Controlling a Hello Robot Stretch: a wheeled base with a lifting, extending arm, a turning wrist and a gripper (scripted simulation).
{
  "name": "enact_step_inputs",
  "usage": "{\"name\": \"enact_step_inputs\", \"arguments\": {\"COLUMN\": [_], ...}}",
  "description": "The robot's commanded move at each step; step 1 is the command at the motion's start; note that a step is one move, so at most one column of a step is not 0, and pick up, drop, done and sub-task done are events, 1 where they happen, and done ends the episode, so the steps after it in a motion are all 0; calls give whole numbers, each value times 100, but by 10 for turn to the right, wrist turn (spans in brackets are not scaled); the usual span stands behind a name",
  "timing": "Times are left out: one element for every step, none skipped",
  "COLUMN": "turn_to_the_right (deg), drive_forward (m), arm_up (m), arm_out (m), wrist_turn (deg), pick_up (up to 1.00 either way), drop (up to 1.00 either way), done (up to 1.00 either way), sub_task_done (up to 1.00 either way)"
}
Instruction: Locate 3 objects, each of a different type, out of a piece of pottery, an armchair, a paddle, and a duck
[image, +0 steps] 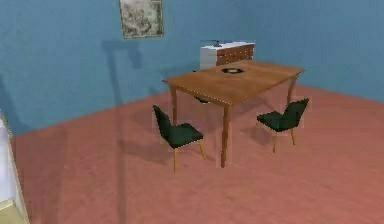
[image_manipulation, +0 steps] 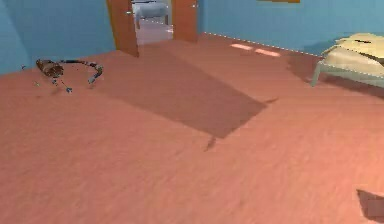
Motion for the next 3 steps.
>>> {"name": "enact_step_inputs", "arguments": {"turn_to_the_right": [450,360,0], "drive_forward": [0,0,100], "arm_up": [0,0,0], "arm_out": [0,0,0], "wrist_turn": [0,0,0], "pick_up": [0,0,0], "drop": [0,0,0], "done": [0,0,0], "sub_task_done": [0,0,0]}}
